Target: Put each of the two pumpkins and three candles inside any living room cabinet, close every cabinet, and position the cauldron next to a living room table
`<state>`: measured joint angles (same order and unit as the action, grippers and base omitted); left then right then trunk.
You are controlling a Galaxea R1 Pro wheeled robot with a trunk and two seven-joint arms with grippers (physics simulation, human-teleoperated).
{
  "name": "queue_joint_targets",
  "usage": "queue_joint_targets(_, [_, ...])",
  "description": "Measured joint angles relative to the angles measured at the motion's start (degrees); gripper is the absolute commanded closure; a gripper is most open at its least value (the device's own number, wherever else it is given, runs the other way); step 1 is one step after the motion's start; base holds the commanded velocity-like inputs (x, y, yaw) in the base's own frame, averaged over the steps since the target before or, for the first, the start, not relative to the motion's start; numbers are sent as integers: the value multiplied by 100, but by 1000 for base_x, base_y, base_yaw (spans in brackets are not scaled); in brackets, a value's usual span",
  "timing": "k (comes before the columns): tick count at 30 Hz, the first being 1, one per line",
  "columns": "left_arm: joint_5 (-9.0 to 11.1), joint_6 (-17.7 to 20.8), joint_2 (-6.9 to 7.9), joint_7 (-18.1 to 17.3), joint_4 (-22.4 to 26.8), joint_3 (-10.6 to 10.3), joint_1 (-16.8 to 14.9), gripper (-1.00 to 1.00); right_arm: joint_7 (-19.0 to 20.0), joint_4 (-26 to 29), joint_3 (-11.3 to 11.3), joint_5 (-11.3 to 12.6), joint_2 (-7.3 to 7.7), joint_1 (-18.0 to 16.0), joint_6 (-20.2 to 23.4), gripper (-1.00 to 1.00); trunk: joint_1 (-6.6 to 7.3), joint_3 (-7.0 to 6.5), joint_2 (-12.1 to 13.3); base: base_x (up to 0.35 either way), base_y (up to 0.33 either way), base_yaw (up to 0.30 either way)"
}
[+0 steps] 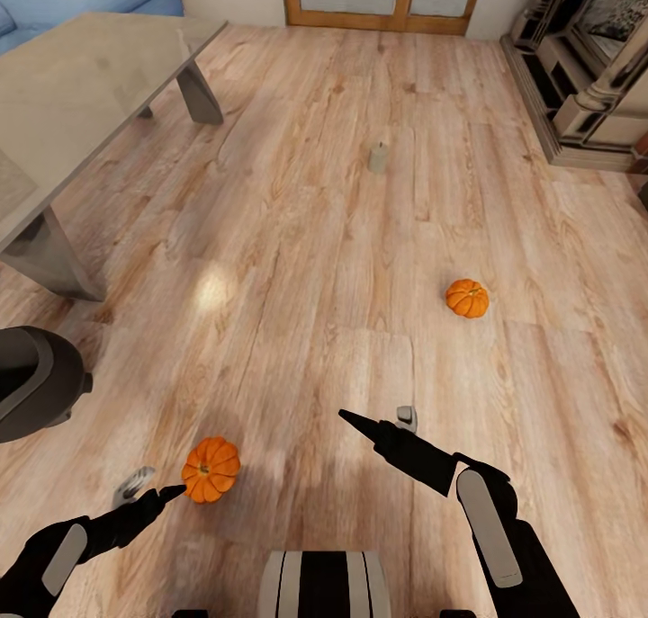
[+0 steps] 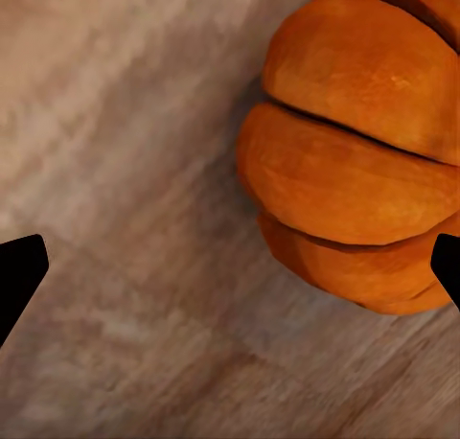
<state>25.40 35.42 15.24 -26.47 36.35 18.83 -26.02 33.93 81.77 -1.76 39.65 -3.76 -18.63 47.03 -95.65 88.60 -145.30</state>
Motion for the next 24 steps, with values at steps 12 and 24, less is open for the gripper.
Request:
queue_joint_targets(12, [-9,1,-29,10,4,-10,0,-100,0,5,8,-7,-2,0,-1,-100,0,0,0,50,-110,0])
queue_joint_targets(24, [-9,-4,-27,11,4,-11,0,-100,0,6,9,-10,-7,0,-9,-100,0,0,0,94,-5,0])
